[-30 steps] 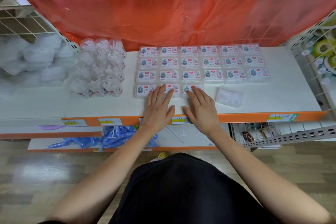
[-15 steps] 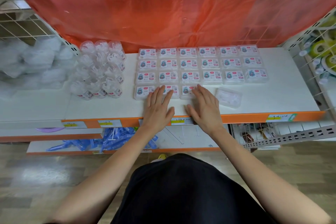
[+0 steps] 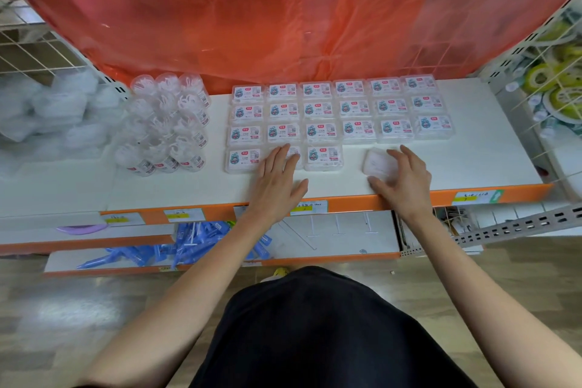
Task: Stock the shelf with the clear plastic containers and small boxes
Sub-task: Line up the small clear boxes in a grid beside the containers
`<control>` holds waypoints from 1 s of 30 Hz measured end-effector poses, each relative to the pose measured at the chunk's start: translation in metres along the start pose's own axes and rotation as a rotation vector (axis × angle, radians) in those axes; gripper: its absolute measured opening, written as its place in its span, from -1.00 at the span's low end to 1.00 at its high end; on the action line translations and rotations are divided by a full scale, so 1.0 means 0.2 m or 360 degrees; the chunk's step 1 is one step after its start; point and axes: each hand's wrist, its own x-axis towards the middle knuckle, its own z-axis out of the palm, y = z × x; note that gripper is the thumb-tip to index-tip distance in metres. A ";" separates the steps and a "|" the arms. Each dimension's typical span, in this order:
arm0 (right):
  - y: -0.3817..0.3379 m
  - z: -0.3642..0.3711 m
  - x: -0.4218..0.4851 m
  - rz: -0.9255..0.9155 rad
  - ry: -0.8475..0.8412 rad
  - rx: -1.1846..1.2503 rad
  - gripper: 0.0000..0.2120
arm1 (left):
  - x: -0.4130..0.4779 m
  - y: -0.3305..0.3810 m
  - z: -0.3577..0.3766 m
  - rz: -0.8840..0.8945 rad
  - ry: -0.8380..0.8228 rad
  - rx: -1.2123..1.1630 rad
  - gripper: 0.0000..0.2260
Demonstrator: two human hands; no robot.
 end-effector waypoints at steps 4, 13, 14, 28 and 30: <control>-0.03 -0.01 -0.01 -0.0115 0.0074 0.0073 -0.43 | 0.02 0.05 0.00 0.0040 0.0057 -0.0046 -0.53; -0.24 -0.04 0.00 -0.0494 0.0144 0.0278 -0.44 | 0.11 0.20 -0.10 -0.0412 0.0168 -0.0949 -0.72; -0.27 -0.03 0.00 -0.0545 0.0133 0.0307 -0.45 | 0.13 0.22 -0.12 -0.0533 0.0097 -0.1120 -0.71; -0.45 -0.03 0.01 0.0101 -0.0209 0.1295 -0.50 | 0.13 0.21 -0.24 -0.0991 -0.0252 -0.2044 -0.83; -0.45 -0.03 0.04 0.0321 -0.0379 0.1455 -0.62 | 0.13 0.21 -0.25 -0.0995 -0.0239 -0.2026 -0.83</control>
